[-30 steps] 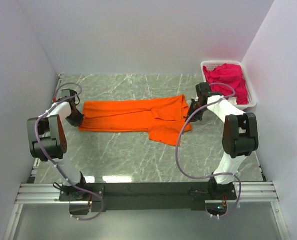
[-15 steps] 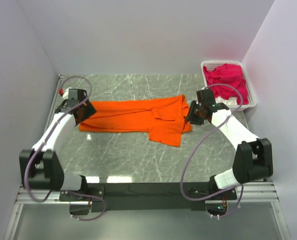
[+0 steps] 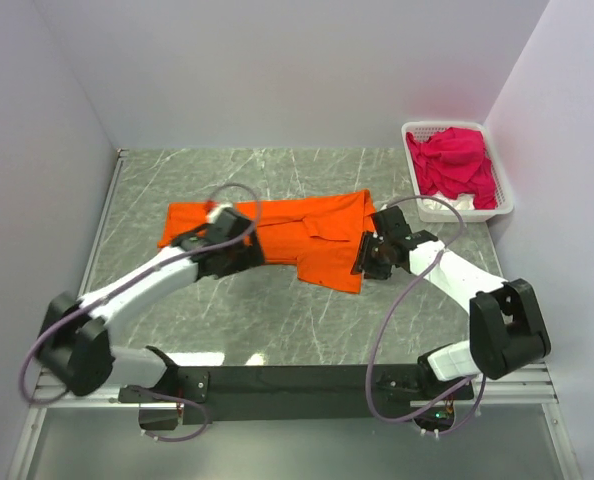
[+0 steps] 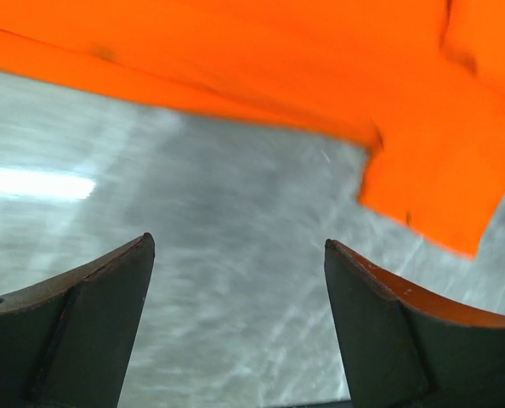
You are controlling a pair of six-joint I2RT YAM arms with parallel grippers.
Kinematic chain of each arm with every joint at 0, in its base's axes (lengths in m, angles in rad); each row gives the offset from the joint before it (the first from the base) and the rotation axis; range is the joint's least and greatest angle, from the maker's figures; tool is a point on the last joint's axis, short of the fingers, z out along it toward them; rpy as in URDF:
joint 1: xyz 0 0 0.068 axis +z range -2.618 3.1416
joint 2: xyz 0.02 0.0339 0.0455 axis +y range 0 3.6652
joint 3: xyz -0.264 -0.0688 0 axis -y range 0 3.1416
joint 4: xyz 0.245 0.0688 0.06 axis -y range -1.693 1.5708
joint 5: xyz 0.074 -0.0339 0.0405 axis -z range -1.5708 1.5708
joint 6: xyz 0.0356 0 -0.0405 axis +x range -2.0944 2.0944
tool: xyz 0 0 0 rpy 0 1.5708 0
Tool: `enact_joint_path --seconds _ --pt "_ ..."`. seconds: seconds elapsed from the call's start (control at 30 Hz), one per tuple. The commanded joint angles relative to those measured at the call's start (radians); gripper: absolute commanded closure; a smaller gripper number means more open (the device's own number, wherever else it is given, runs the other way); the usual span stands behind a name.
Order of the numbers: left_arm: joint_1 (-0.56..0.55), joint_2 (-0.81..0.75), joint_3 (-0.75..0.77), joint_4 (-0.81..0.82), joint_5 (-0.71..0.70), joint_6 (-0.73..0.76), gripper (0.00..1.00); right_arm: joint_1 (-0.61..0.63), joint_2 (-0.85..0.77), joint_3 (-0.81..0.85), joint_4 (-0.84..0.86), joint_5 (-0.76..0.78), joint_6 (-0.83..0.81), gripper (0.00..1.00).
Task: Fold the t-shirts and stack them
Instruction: Fold the tshirt
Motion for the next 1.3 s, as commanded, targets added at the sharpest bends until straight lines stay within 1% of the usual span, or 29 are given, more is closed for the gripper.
enact_joint_path --seconds 0.0,0.03,0.07,0.13,0.17,0.33,0.57,0.6,0.67,0.7,0.77,0.8,0.83,0.87,0.9,0.93,0.97,1.0,1.03,1.1,1.27 --pt "-0.123 0.150 0.093 0.060 0.018 -0.067 0.15 0.017 0.028 -0.012 0.049 0.043 0.050 0.53" --pt "-0.171 0.187 0.118 0.061 0.010 -0.070 0.17 0.020 0.033 -0.015 0.049 0.046 0.055 0.53" --pt "-0.189 0.257 0.162 0.066 0.002 -0.072 0.18 0.022 0.039 -0.016 0.052 0.044 0.061 0.53" --pt "-0.232 0.325 0.223 0.071 0.001 -0.068 0.20 0.022 0.047 -0.020 0.052 0.035 0.061 0.54" --pt "-0.243 0.383 0.242 0.077 -0.004 -0.067 0.21 0.024 0.056 -0.021 0.053 0.035 0.061 0.54" --pt "-0.277 0.530 0.357 0.074 -0.016 -0.055 0.28 0.024 0.090 -0.038 0.062 0.006 0.065 0.54" --pt "-0.277 0.642 0.437 0.086 -0.025 -0.053 0.35 0.025 0.123 -0.072 0.085 -0.018 0.082 0.54" --pt "-0.277 0.655 0.443 0.086 -0.019 -0.050 0.38 0.025 0.125 -0.075 0.090 -0.022 0.084 0.54" --pt "-0.277 0.690 0.460 0.081 -0.012 -0.050 0.40 0.027 0.131 -0.078 0.095 -0.028 0.087 0.54" --pt "-0.277 0.698 0.463 0.083 -0.009 -0.052 0.45 0.027 0.133 -0.076 0.096 -0.031 0.088 0.55" --pt "-0.282 0.711 0.454 0.091 0.007 -0.056 0.51 0.028 0.140 -0.076 0.096 -0.038 0.085 0.55" --pt "-0.286 0.716 0.449 0.094 0.013 -0.059 0.56 0.030 0.142 -0.078 0.099 -0.052 0.085 0.57" --pt "-0.289 0.716 0.440 0.097 0.020 -0.061 0.59 0.031 0.143 -0.078 0.102 -0.060 0.085 0.60" --pt "-0.292 0.716 0.434 0.103 0.025 -0.062 0.63 0.033 0.140 -0.081 0.104 -0.064 0.085 0.65" --pt "-0.297 0.713 0.431 0.104 0.031 -0.068 0.72 0.033 0.139 -0.082 0.104 -0.071 0.085 0.75" --pt "-0.300 0.712 0.423 0.106 0.034 -0.067 0.77 0.034 0.133 -0.084 0.104 -0.071 0.085 0.82" --pt "-0.300 0.699 0.420 0.109 0.037 -0.073 0.82 0.033 0.125 -0.081 0.102 -0.066 0.084 0.92" --pt "-0.300 0.692 0.420 0.106 0.034 -0.075 0.85 0.033 0.119 -0.072 0.093 -0.065 0.082 0.96" --pt "-0.300 0.678 0.425 0.104 0.030 -0.073 0.92 0.034 0.104 -0.061 0.086 -0.057 0.078 0.99" --pt "-0.286 0.667 0.460 0.082 0.008 -0.056 0.99 0.033 0.088 -0.015 0.052 -0.037 0.070 1.00" --pt "-0.234 0.664 0.541 0.057 0.034 -0.012 0.99 0.010 0.080 0.127 -0.013 0.003 0.041 1.00"
